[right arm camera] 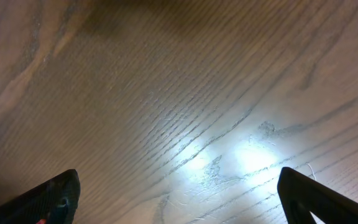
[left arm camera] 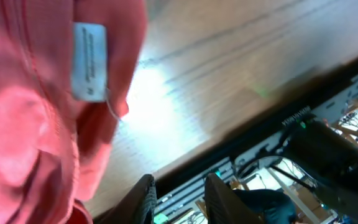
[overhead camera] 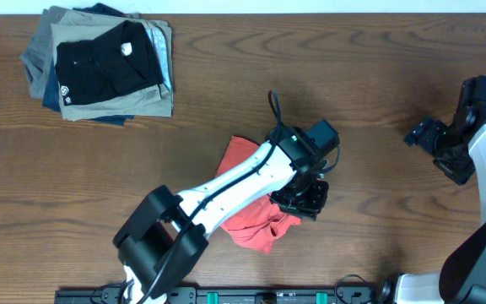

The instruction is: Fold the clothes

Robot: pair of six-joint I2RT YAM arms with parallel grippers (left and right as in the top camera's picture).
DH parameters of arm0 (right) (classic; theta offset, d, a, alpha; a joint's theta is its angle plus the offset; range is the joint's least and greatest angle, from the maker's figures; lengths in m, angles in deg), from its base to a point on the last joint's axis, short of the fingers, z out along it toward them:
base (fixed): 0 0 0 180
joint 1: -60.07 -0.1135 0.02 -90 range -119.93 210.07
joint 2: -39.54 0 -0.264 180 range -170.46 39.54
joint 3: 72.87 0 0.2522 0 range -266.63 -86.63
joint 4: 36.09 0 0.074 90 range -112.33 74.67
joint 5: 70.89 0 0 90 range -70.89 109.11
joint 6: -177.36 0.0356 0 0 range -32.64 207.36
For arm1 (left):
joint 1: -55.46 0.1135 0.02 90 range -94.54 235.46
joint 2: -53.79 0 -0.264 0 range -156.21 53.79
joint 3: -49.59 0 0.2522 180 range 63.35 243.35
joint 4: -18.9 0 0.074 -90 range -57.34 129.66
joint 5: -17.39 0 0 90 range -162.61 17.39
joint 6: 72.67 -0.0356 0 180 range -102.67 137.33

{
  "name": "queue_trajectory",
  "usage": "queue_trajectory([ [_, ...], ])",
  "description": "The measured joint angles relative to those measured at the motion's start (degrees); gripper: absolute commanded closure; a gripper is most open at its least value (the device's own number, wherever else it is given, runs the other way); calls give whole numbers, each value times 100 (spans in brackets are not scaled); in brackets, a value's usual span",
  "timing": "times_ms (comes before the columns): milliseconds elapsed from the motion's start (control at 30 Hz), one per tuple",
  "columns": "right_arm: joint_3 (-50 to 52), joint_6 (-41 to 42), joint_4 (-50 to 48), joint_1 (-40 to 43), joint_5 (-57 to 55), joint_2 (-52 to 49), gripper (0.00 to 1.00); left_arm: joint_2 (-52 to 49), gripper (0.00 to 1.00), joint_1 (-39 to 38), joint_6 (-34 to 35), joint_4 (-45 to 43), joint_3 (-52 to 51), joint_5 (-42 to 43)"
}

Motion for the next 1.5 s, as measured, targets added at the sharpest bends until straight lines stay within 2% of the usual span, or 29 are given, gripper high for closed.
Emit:
queue_trajectory([
  [167,0,0,0,0,0,0,1,501,71,232,-125,586,33,-297],
  [367,0,0,0,0,2,0,1,739,71,723,-162,1757,131,-1331],
  [400,0,0,0,0,2,2,1,739,69,796,-166,1884,116,-1478],
  [500,0,0,0,0,2,0,1,739,42,920,-221,2074,-11,-1773],
  [767,0,0,0,0,2,0,1,739,38,664,-319,1443,-645,-1580],
  [900,0,0,0,0,0,2,1,739,26,374,-407,1123,-656,-1445],
  [1100,0,0,0,0,2,0,1,739,25,26,-426,1038,-686,-1366],
  [1367,0,0,0,0,2,0,1,739,27,-63,-404,568,-1191,-1368],
  [1500,0,0,0,0,2,0,1,739,36,-63,-382,417,-1233,-1368],
])
